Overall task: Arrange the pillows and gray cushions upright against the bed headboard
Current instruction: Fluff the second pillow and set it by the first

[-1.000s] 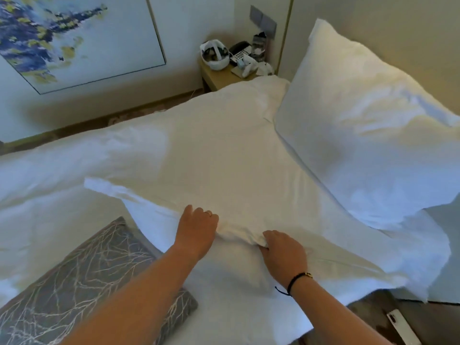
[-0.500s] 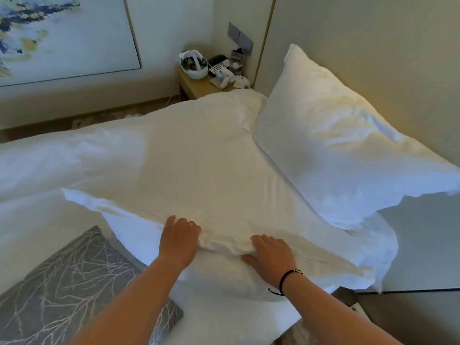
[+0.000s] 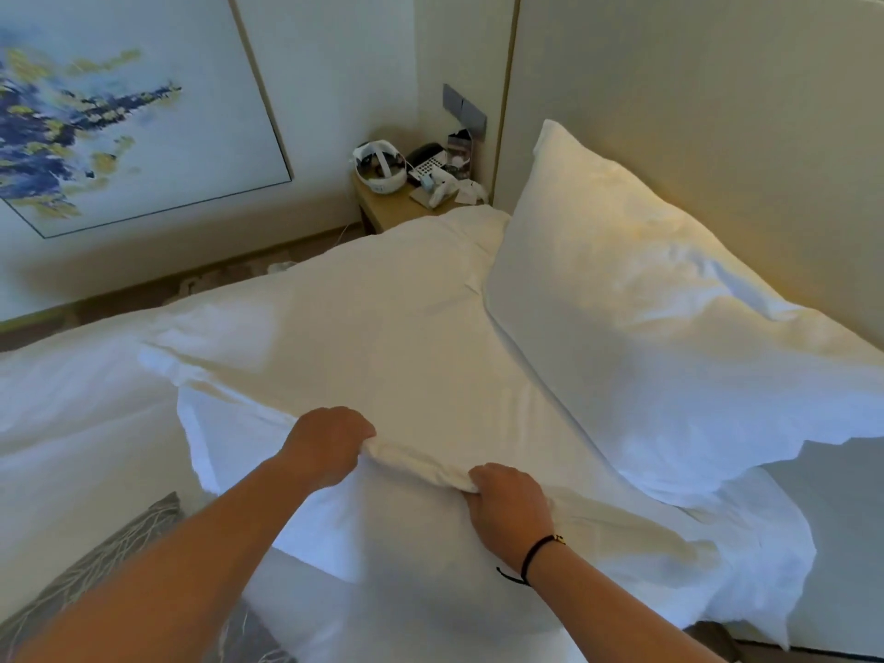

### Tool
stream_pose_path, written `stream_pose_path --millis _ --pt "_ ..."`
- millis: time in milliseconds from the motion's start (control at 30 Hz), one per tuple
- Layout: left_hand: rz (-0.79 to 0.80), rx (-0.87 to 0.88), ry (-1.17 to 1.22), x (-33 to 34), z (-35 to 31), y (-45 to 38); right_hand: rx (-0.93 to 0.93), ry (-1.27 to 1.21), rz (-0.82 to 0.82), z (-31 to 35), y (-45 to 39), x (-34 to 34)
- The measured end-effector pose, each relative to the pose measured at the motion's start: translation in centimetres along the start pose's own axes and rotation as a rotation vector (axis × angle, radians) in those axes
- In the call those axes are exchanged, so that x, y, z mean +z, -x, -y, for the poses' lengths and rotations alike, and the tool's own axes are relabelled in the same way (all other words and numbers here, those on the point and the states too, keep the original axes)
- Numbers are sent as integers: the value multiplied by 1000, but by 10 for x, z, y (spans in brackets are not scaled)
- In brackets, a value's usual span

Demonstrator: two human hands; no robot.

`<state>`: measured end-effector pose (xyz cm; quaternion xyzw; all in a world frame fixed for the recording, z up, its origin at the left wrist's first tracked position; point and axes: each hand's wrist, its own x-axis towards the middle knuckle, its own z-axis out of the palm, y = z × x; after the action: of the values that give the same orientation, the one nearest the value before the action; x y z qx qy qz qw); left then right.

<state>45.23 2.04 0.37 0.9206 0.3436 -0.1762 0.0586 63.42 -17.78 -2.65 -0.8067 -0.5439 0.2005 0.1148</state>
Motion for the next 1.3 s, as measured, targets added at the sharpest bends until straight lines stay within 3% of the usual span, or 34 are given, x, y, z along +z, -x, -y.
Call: stream_pose_path --millis 233,333,500,633,800,1100,1300 --pt "-188 176 -192 -134 -66 -130 103 -144 -228 -77 -59 -105" --pt "-266 115 -139 -149 -111 -186 269 -161 -265 -123 -96 -126" --pt "110 -15 135 -86 -190 -219 396 -97 -42 -207 -122 -108" --pt "268 -32 241 -16 -231 -208 312 18 -87 -236 -110 -76" --pt "235 -71 313 5 -241 -204 303 90 -134 -235 -103 -65" --pt "286 -77 348 18 -196 -146 288 174 -213 -200 -96 -57" --pt "323 -308 377 70 -127 -46 73 140 -16 -121 -81 -12"
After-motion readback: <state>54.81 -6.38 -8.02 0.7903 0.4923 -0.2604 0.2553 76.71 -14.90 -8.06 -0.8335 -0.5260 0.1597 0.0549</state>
